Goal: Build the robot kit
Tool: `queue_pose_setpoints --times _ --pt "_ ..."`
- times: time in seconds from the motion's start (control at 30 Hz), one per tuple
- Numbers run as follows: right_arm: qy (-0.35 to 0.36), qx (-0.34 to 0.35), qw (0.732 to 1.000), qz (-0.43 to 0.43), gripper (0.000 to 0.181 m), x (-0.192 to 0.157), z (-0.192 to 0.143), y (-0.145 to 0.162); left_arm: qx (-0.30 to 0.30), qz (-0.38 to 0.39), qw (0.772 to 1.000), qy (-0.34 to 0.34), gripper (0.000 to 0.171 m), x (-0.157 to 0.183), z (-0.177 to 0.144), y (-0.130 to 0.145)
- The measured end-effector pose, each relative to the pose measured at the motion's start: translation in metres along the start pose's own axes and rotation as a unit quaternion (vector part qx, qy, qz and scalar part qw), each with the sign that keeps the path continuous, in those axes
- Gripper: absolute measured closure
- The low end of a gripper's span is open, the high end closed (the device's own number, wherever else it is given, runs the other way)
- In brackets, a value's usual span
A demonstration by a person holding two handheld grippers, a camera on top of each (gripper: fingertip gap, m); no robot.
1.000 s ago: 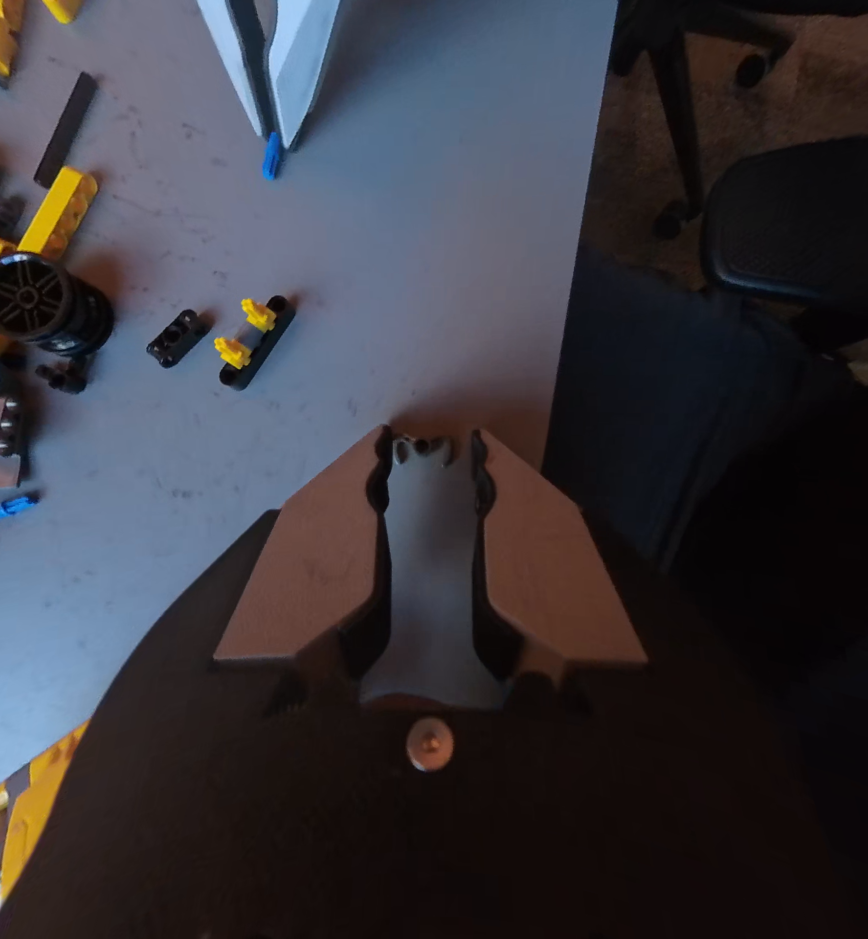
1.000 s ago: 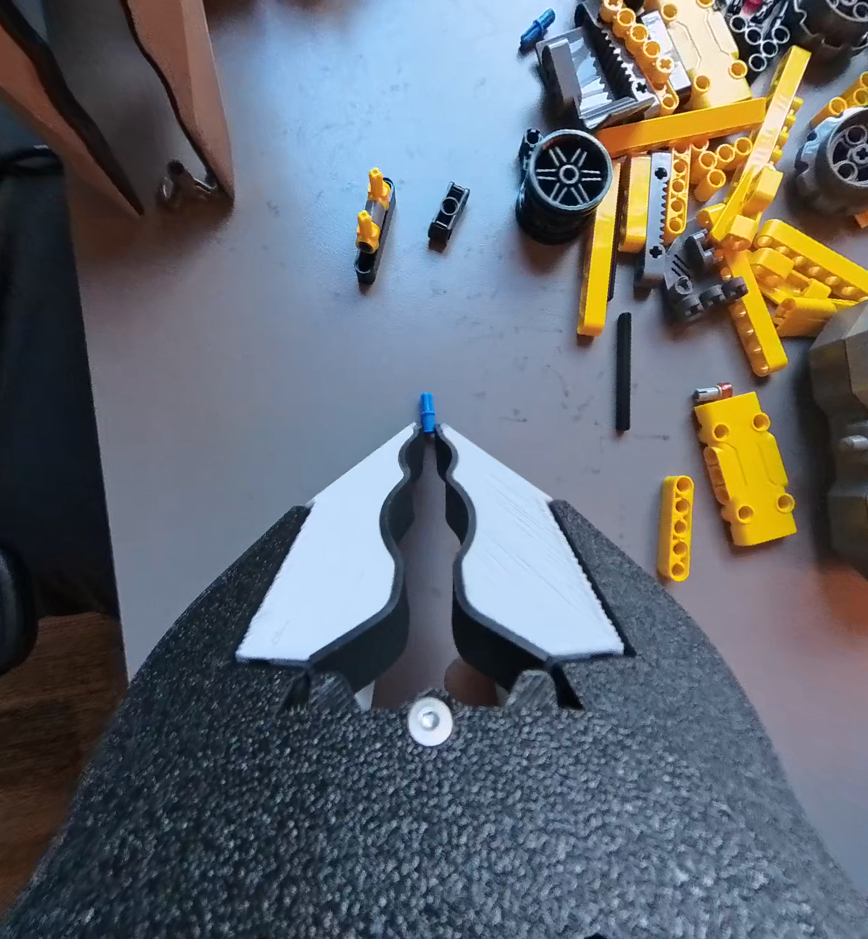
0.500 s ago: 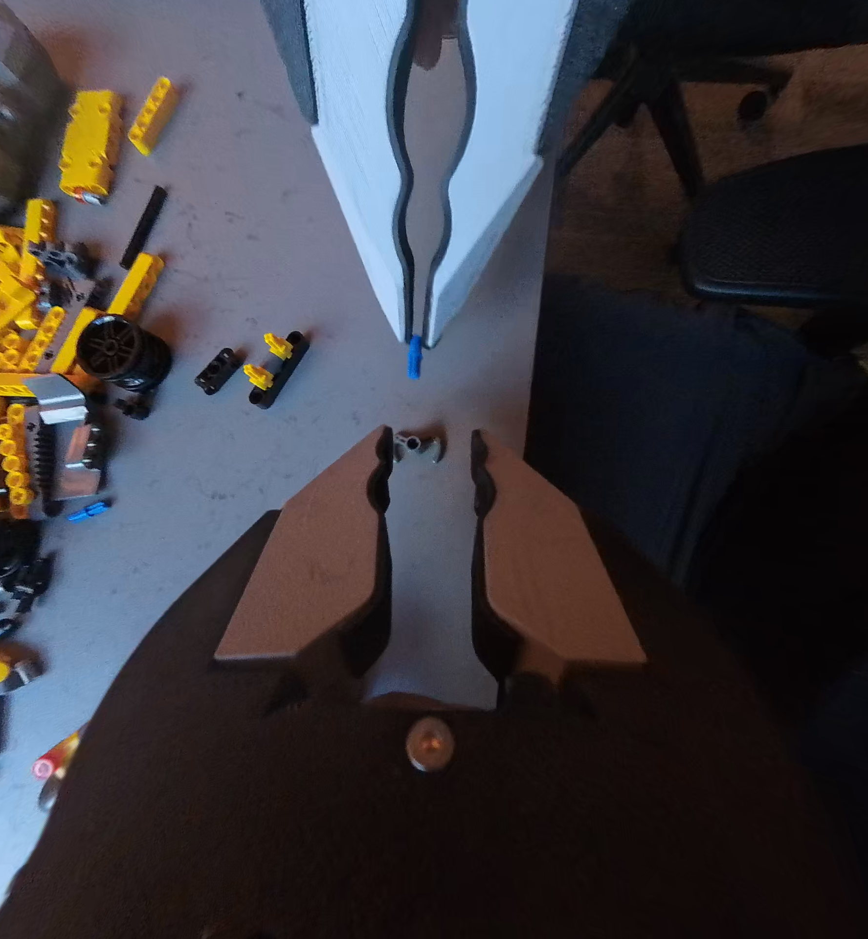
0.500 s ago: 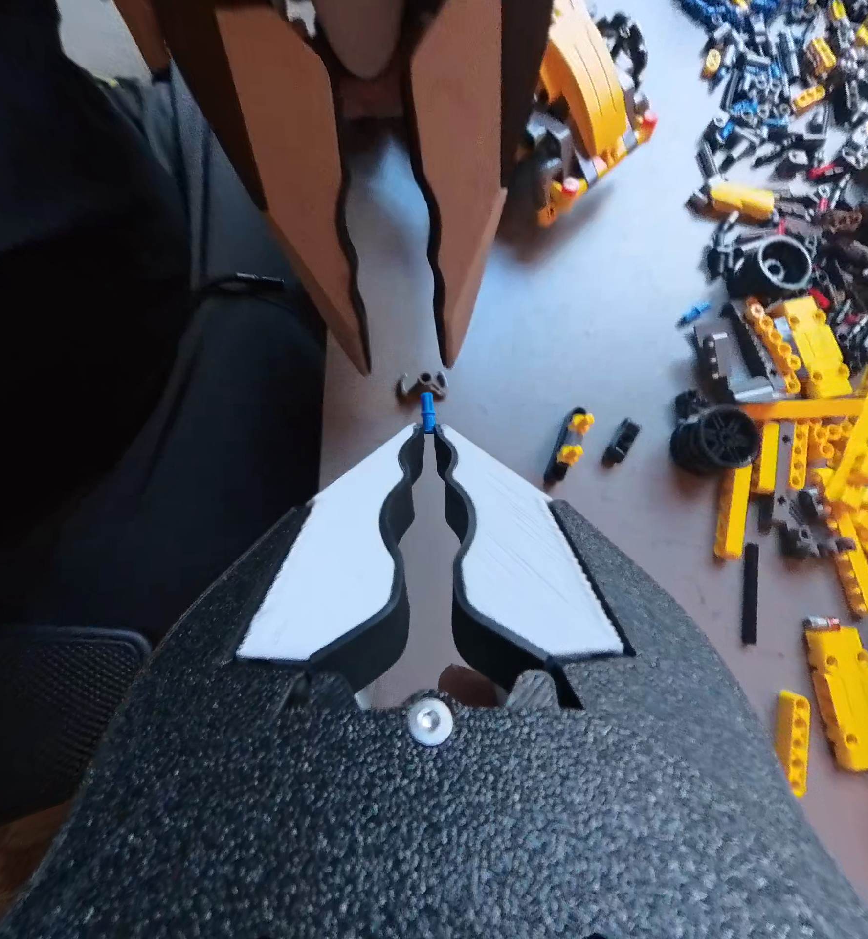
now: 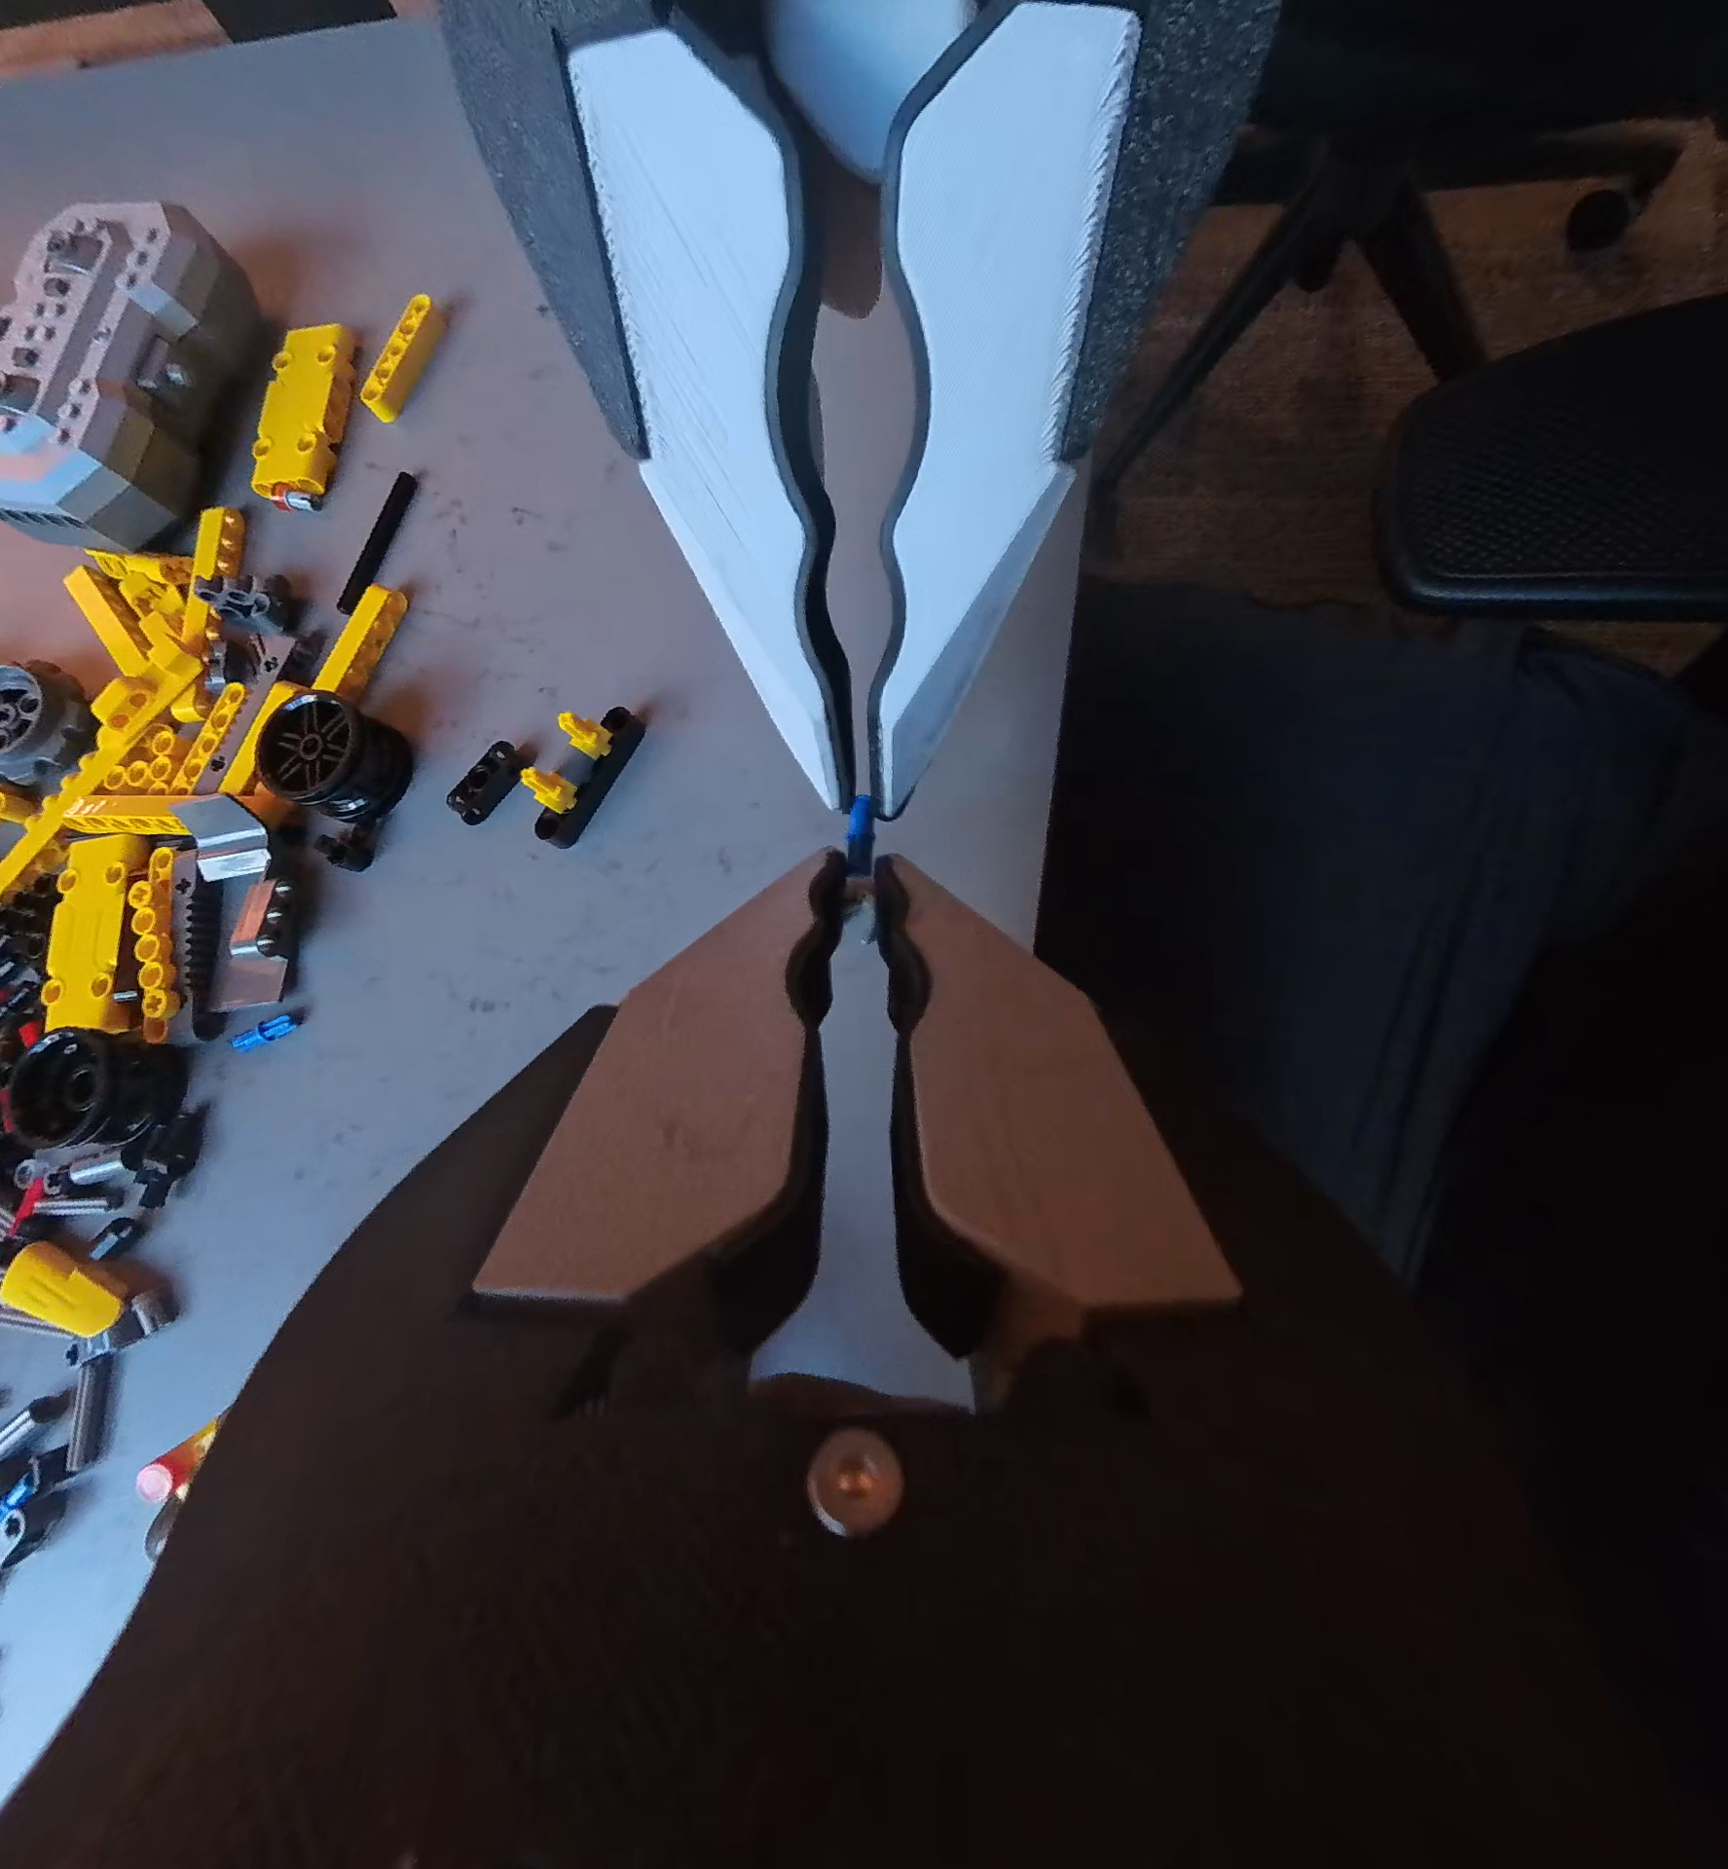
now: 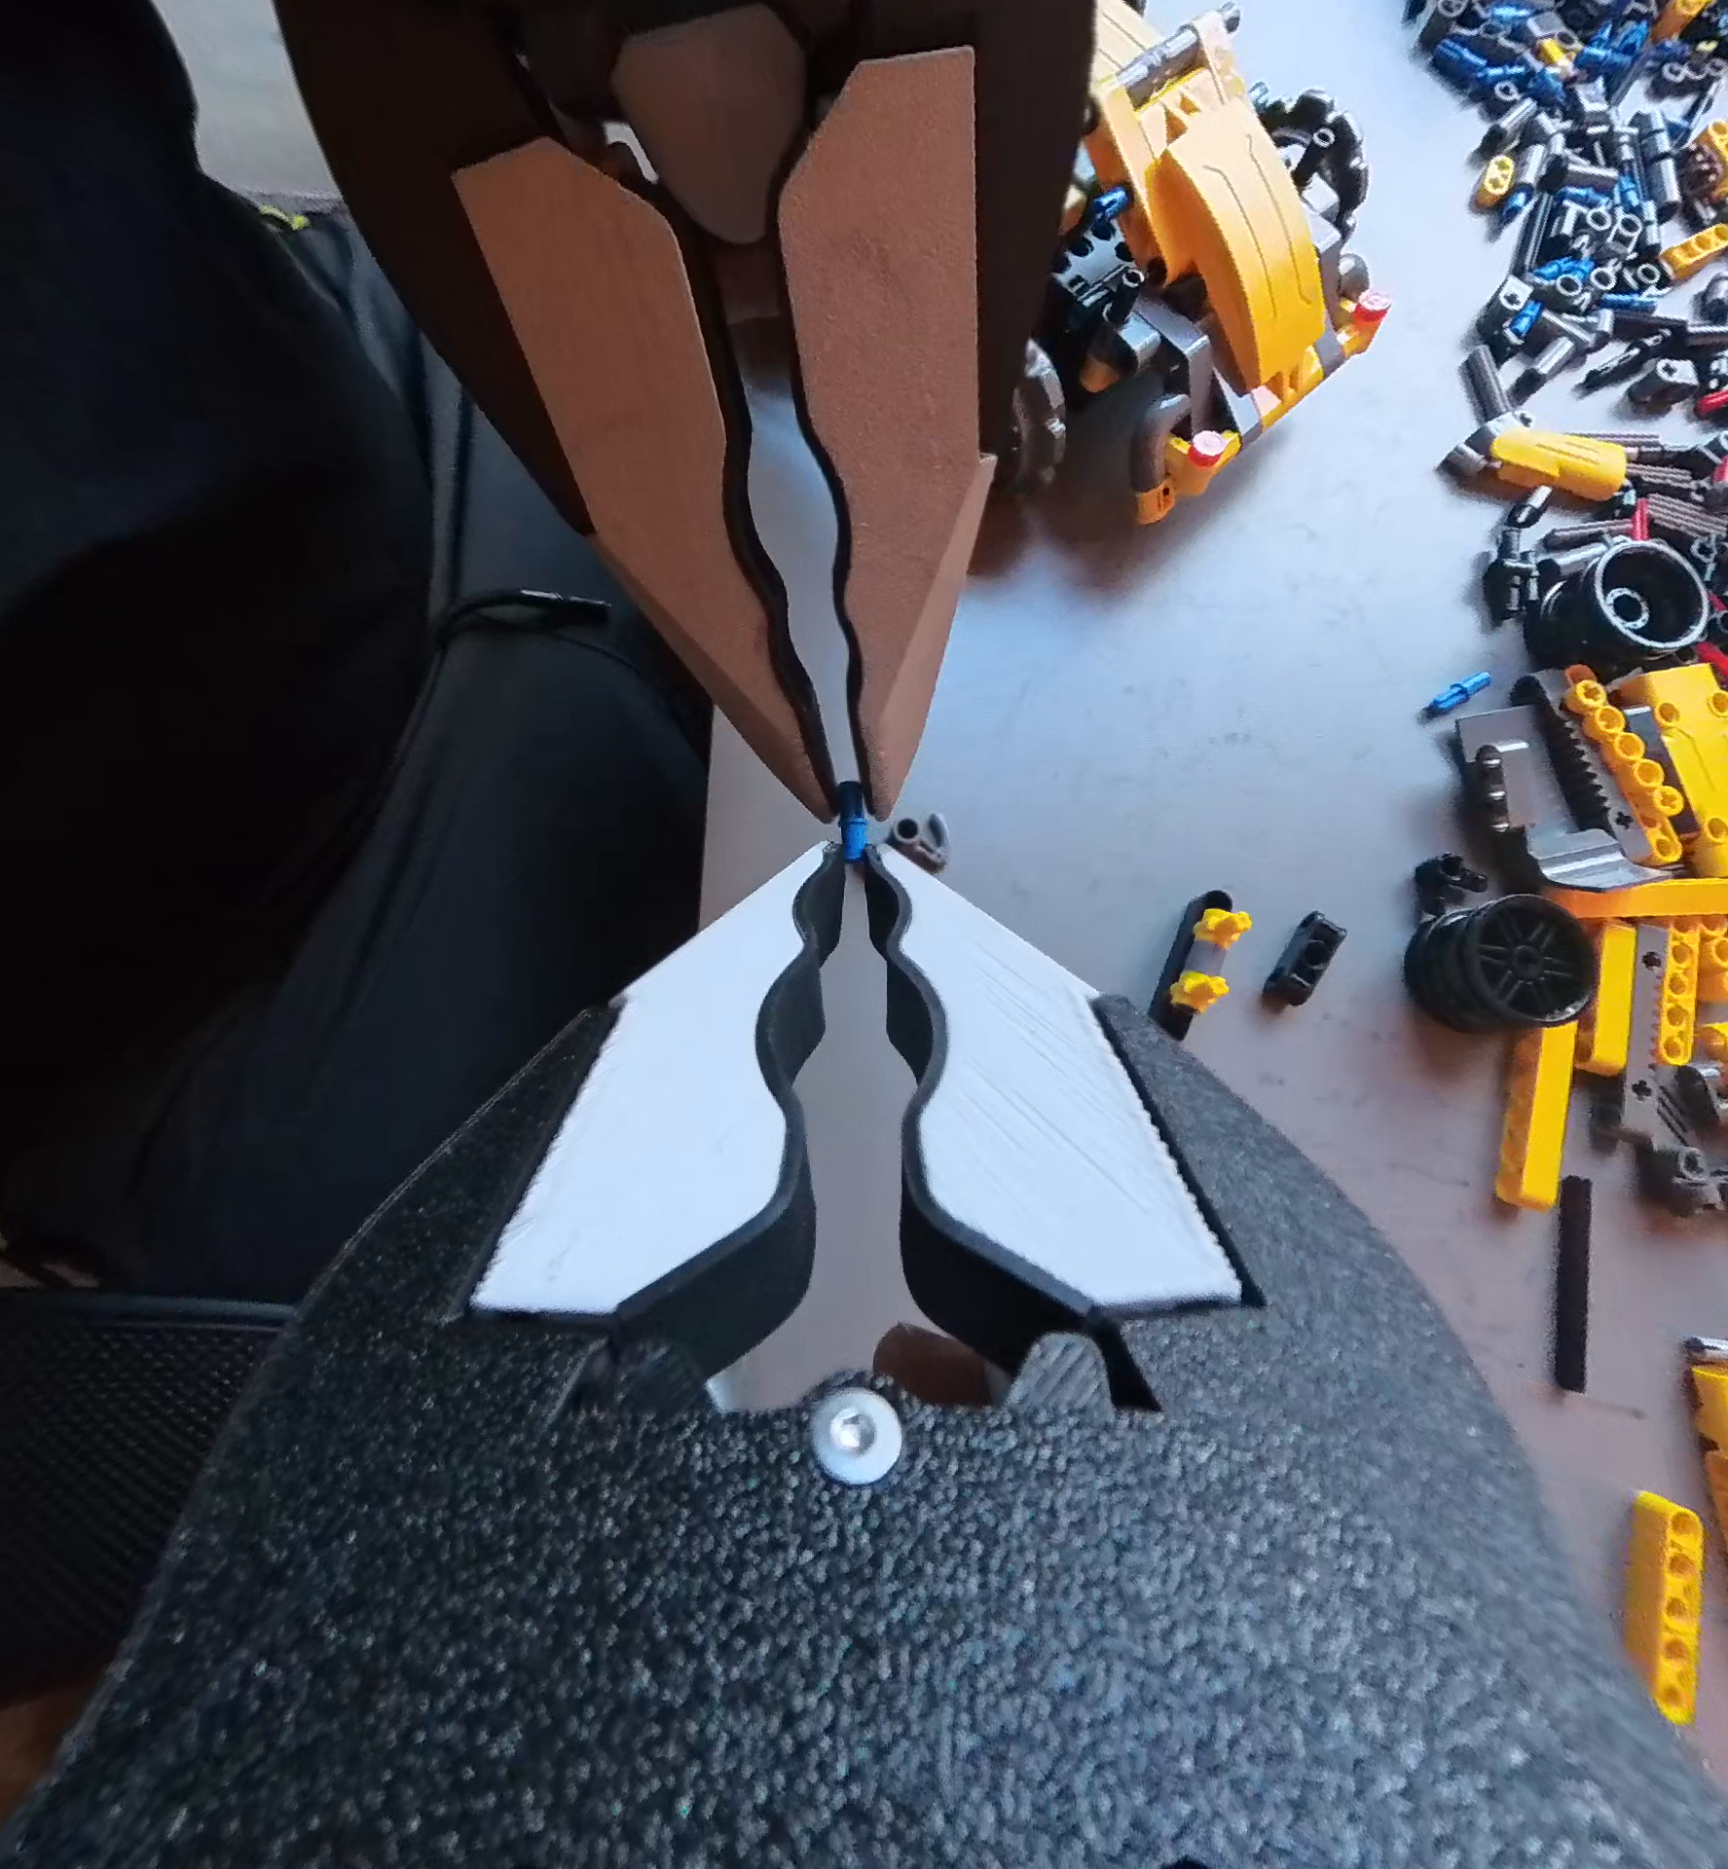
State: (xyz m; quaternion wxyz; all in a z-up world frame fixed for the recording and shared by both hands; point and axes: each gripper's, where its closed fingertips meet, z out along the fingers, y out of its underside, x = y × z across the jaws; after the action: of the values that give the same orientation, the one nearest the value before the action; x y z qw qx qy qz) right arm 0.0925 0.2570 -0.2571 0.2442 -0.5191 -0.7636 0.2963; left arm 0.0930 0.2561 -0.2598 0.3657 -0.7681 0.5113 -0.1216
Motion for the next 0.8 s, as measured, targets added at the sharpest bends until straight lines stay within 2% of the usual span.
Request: queue_pose_setpoints --times 0.23,0.37,0.5,0.57,0.63,0.8 --pt "-0.005 0.025 1.0 0.017 0.178 0.0 -0.003 -0.002 0.017 0.003 1.0 -0.008 0.171 -0.001 0.0 -0.004" --pt "-0.009 0.098 0.994 0.052 0.178 0.002 -0.017 -0.011 0.081 -0.02 0.996 -0.015 0.17 -0.004 -0.008 -0.019" --pt "-0.019 0.213 0.973 0.091 0.178 -0.003 -0.036 -0.028 0.17 -0.054 0.984 0.005 0.171 -0.001 -0.023 -0.037" --pt "-0.017 0.254 0.963 0.093 0.171 -0.008 -0.043 -0.036 0.206 -0.066 0.976 0.016 0.171 0.0 -0.031 -0.044" --pt "-0.008 0.274 0.958 0.083 0.167 -0.011 -0.048 -0.042 0.231 -0.072 0.97 0.023 0.171 0.0 -0.037 -0.05" --pt "0.017 0.273 0.96 0.063 0.166 -0.014 -0.054 -0.049 0.276 -0.07 0.957 0.061 0.17 0.01 -0.047 -0.06"
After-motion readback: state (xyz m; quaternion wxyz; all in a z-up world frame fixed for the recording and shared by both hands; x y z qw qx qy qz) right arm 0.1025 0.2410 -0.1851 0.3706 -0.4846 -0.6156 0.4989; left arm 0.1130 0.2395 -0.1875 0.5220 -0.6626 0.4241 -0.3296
